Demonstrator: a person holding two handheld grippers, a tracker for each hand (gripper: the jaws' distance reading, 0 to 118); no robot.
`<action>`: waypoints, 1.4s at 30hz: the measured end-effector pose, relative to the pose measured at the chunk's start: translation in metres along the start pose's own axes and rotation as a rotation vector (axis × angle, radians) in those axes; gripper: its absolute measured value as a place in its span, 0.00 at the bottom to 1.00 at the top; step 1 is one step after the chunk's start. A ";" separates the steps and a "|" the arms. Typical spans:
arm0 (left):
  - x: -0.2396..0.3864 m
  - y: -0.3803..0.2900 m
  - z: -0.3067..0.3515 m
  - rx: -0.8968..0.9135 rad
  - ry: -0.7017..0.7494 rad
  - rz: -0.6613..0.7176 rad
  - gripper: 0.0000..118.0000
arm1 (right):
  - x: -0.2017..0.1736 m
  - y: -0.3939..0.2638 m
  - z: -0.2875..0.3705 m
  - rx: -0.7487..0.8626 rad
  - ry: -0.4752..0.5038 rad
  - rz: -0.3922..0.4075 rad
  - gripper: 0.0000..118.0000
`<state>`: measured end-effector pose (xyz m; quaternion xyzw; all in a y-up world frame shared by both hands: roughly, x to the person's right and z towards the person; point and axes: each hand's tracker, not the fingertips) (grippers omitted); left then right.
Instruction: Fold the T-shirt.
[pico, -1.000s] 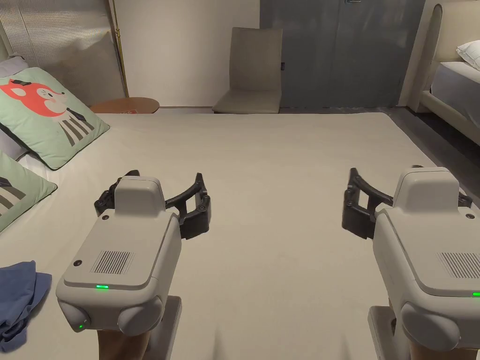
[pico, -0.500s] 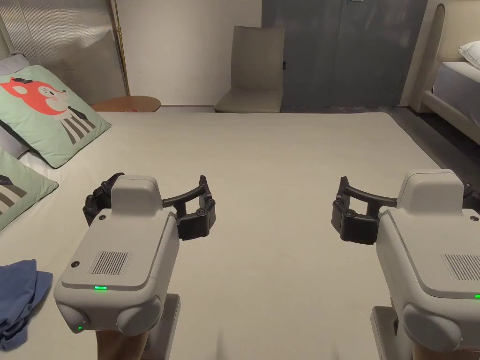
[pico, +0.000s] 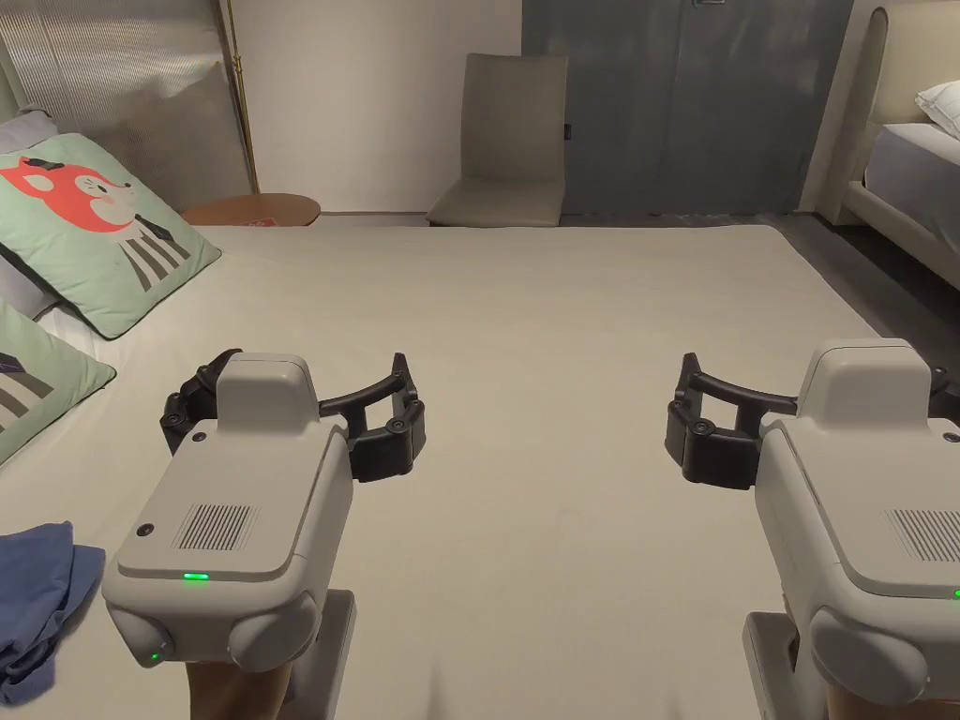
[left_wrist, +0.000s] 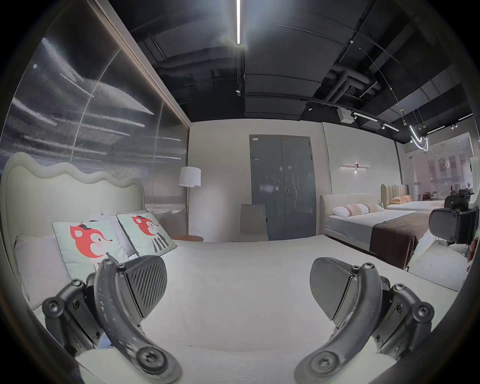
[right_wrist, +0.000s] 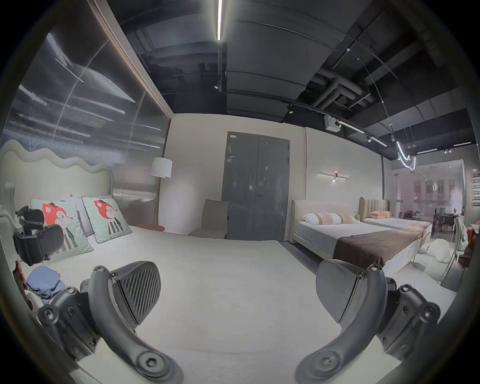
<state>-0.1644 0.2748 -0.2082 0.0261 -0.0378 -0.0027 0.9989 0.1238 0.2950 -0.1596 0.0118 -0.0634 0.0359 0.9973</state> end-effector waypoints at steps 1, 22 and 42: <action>0.000 0.000 0.000 -0.001 -0.001 -0.001 0.93 | 0.000 0.000 0.000 0.000 0.001 0.000 1.00; -0.001 0.005 0.004 0.004 0.003 -0.004 0.93 | 0.000 0.003 0.004 0.011 0.003 0.001 1.00; 0.000 0.007 0.004 -0.001 0.002 -0.004 0.93 | 0.001 0.004 0.005 0.023 0.004 0.000 1.00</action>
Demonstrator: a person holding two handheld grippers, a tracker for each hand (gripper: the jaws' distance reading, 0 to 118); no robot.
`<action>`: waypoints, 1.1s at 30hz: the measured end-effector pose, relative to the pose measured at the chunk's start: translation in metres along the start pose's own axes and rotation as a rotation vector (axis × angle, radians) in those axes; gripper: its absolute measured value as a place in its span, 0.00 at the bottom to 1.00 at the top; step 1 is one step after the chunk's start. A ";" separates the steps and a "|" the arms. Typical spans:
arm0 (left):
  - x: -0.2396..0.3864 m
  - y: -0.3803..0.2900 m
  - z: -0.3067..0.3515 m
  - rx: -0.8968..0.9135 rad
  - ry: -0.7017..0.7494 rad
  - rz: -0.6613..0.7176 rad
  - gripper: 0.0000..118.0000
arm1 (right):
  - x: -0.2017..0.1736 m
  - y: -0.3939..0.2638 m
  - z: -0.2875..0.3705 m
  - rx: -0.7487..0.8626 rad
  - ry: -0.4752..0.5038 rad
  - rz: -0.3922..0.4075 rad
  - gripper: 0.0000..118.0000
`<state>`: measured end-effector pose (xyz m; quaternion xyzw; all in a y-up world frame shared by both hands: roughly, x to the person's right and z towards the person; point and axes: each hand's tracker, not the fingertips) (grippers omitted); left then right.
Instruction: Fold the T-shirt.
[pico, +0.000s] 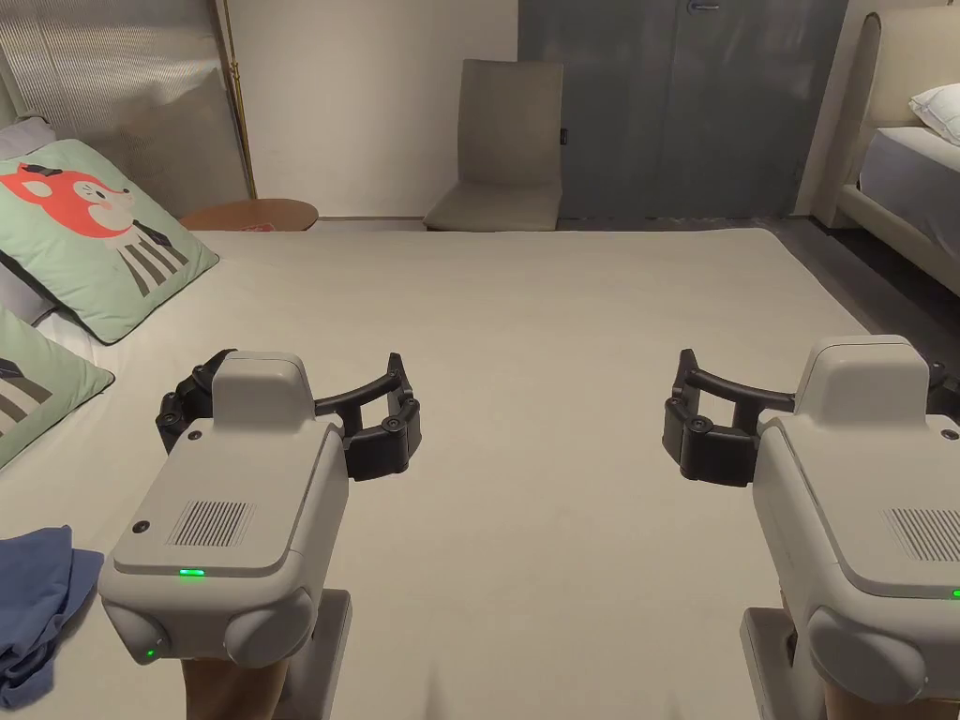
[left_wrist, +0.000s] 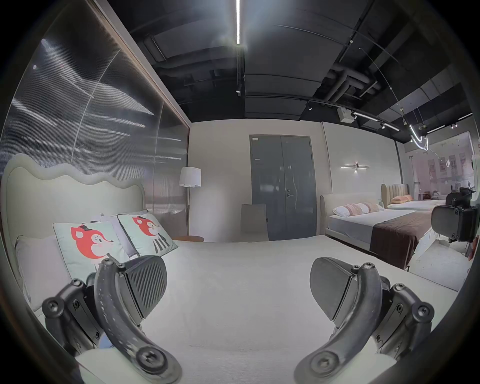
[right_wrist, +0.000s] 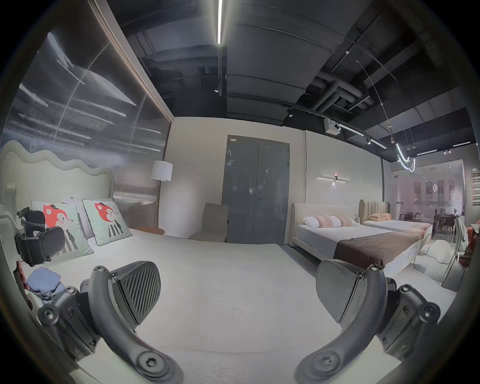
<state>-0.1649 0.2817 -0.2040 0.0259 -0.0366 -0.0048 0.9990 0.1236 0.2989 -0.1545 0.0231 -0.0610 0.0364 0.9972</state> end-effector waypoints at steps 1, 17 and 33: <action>0.000 0.000 0.000 0.000 -0.001 0.000 0.93 | 0.000 0.000 0.000 0.000 -0.002 0.001 1.00; 0.000 -0.002 -0.002 0.001 -0.007 -0.005 0.93 | 0.000 0.001 0.001 0.005 0.001 -0.001 1.00; -0.002 -0.002 -0.002 0.000 -0.005 0.001 0.93 | 0.000 0.001 0.001 0.009 0.001 0.000 1.00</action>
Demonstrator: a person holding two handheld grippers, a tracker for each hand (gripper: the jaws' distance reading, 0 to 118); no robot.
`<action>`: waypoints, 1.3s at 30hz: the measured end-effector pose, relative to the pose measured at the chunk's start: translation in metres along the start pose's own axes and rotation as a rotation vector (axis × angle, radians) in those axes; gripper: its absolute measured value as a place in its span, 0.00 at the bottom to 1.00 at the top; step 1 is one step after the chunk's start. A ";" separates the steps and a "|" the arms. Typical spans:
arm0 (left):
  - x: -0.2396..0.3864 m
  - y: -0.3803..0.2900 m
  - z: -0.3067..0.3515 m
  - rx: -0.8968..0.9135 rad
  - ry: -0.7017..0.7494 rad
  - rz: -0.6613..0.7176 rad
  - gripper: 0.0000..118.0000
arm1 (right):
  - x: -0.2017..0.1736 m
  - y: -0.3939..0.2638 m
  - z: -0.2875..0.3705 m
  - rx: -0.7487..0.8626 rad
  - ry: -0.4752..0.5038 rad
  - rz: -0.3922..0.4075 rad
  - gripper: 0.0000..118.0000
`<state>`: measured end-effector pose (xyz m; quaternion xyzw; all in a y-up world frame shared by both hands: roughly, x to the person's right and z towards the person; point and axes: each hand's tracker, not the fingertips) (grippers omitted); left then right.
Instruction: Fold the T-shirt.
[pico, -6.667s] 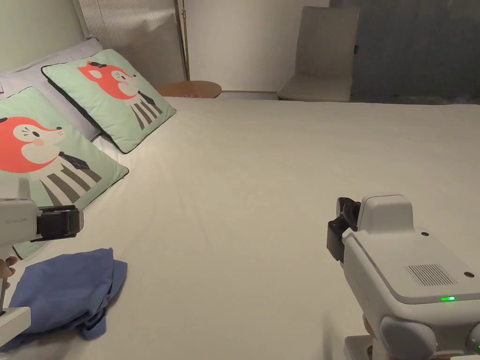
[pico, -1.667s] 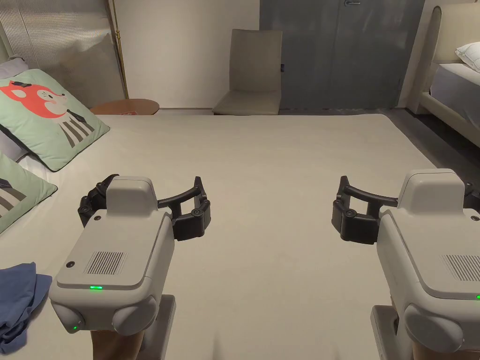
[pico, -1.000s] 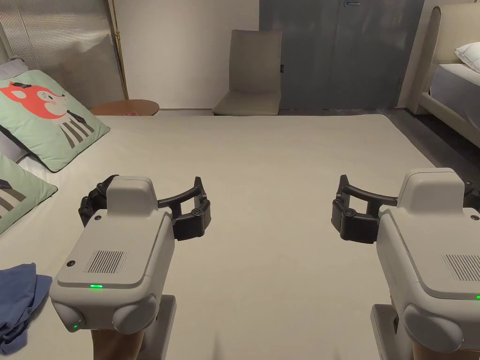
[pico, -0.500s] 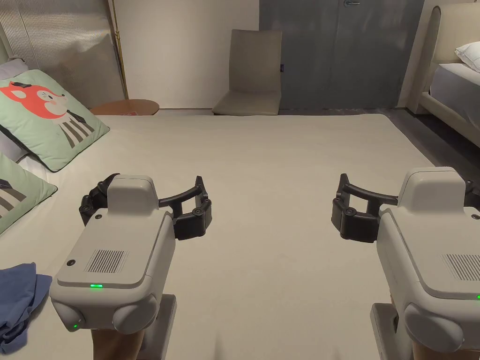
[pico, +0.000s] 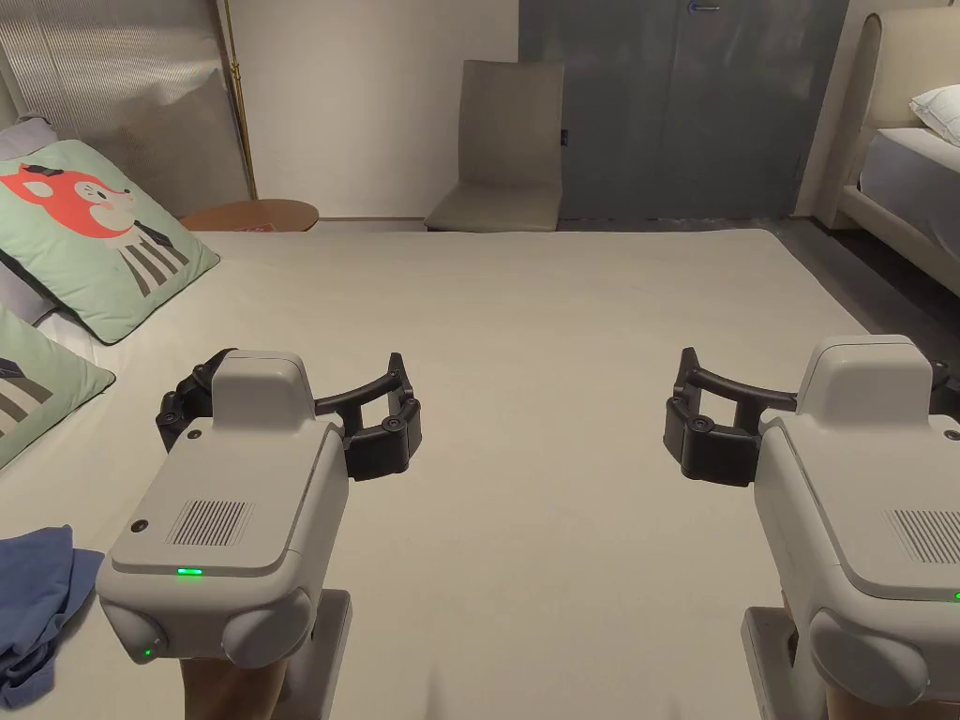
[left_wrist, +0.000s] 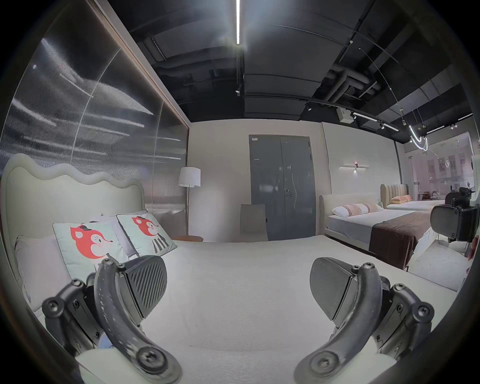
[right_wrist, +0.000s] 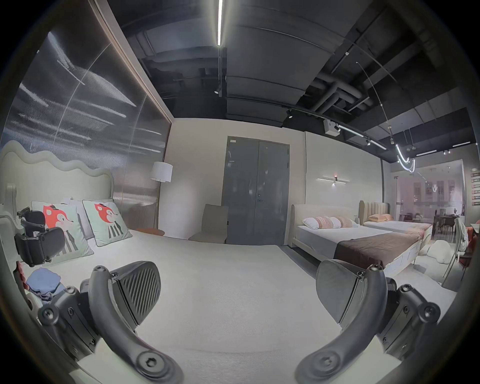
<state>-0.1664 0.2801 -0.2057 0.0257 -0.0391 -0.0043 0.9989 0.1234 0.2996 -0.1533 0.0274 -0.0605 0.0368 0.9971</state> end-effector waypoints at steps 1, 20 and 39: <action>0.000 0.000 0.000 0.000 0.000 -0.001 0.93 | 0.000 0.000 0.000 -0.002 -0.001 0.000 1.00; -0.002 -0.003 -0.001 -0.001 0.002 0.000 0.93 | 0.000 0.000 0.001 0.005 -0.001 -0.007 1.00; -0.002 0.004 0.006 -0.005 -0.004 0.008 0.93 | 0.001 0.010 -0.013 -0.348 -0.083 -0.185 1.00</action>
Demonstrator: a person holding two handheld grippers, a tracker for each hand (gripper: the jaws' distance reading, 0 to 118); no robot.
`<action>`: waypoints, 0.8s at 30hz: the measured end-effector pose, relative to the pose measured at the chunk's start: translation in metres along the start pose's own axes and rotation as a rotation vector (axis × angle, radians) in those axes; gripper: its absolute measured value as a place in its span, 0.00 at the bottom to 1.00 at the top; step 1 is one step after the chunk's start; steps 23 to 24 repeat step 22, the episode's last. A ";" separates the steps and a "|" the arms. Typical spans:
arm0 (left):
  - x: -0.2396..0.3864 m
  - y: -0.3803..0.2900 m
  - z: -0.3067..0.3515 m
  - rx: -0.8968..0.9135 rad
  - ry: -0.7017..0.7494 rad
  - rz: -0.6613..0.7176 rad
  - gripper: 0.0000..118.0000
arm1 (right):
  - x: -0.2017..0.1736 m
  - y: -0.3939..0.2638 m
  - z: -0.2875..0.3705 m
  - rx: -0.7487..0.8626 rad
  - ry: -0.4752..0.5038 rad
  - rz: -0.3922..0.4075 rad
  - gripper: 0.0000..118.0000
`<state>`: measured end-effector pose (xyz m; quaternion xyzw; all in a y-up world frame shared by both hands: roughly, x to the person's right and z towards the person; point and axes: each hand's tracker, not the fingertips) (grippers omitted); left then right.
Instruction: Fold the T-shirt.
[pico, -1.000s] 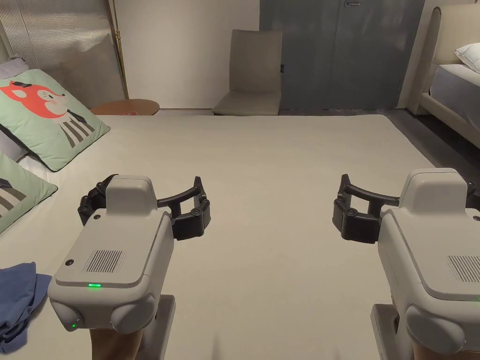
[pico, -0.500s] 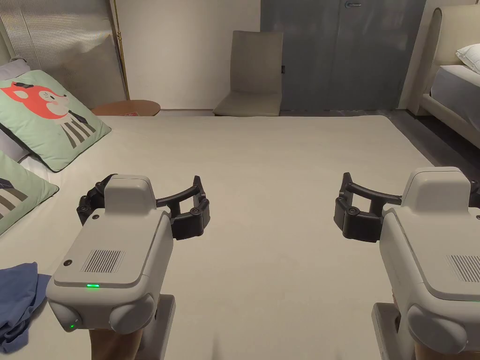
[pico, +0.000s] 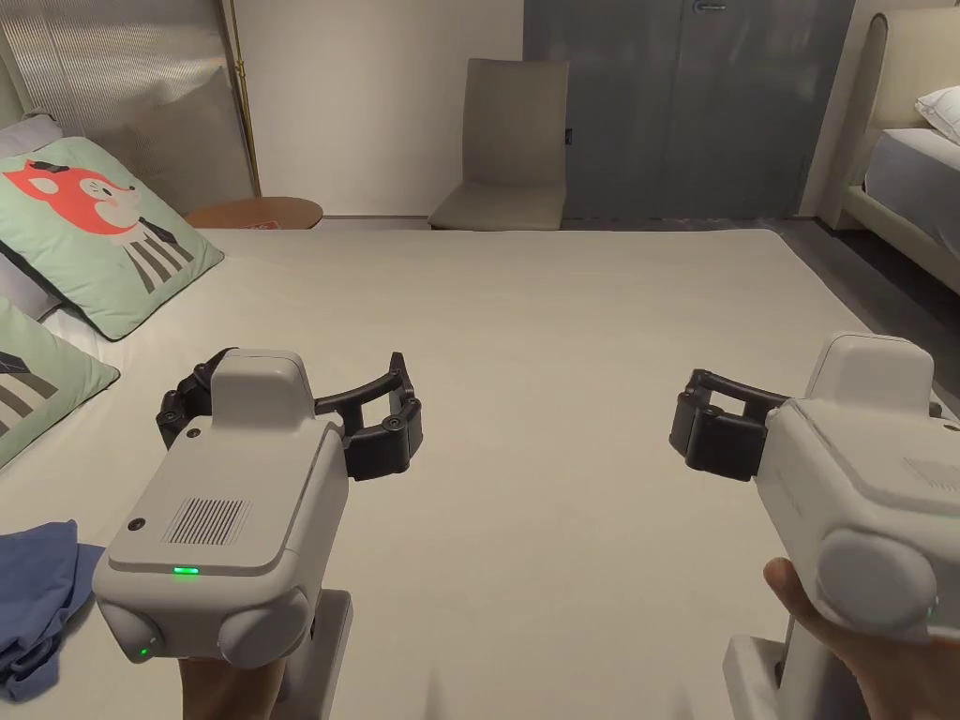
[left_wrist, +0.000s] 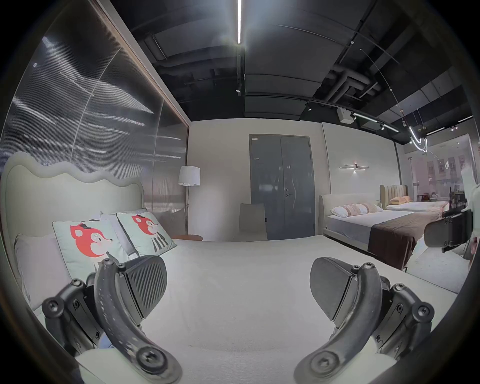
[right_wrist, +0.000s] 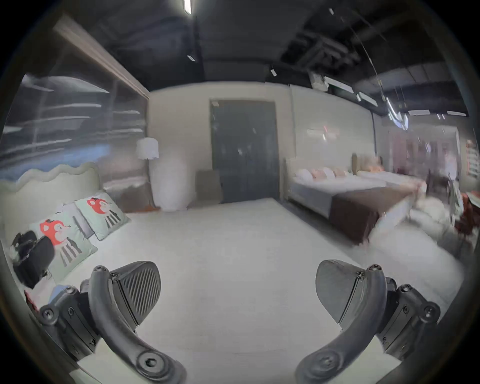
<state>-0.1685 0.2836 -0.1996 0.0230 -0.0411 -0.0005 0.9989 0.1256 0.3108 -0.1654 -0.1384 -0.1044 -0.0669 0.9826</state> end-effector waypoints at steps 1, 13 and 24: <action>0.000 0.000 0.000 0.000 -0.001 0.001 0.93 | -0.002 0.004 -0.002 -0.058 -0.039 -0.014 1.00; 0.000 0.000 -0.004 0.005 -0.005 -0.004 0.93 | 0.007 0.016 -0.008 -0.219 -0.071 -0.060 1.00; -0.001 -0.001 -0.006 0.009 -0.004 -0.004 0.93 | 0.003 0.021 -0.001 -0.161 -0.078 -0.037 1.00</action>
